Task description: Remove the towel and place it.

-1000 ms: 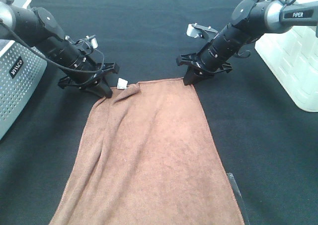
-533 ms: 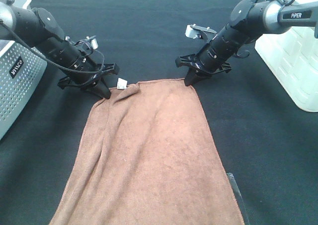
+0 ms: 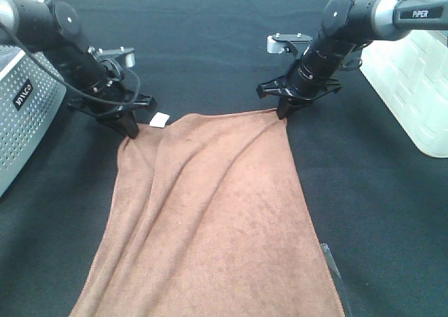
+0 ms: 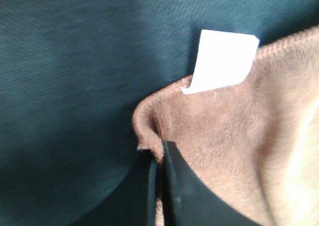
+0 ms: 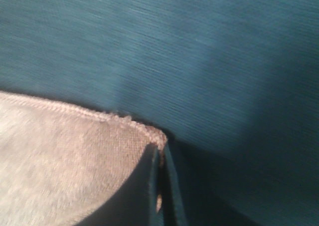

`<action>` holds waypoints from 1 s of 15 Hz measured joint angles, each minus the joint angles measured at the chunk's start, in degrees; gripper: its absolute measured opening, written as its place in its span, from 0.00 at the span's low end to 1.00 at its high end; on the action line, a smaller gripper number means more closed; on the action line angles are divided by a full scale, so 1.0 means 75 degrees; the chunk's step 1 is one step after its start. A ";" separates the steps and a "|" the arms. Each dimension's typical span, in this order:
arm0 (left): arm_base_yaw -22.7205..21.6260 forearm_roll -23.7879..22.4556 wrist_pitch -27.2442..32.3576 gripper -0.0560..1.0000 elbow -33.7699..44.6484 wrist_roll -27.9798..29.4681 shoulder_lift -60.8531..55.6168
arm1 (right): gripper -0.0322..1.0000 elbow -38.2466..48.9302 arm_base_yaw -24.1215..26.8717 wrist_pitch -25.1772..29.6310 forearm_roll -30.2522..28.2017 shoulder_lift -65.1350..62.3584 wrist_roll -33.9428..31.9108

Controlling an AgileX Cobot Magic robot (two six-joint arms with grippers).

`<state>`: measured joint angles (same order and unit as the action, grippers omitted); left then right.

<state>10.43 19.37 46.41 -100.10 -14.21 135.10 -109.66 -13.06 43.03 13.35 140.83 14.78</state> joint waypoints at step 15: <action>0.0000 -0.1070 -0.0321 0.05 -0.2460 0.0115 -0.0023 | 0.03 -0.1031 0.0008 -0.1115 -0.0405 -0.0298 -0.0138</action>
<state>10.43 11.34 44.00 -118.54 -13.35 134.93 -117.40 -13.01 34.66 10.31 138.60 13.75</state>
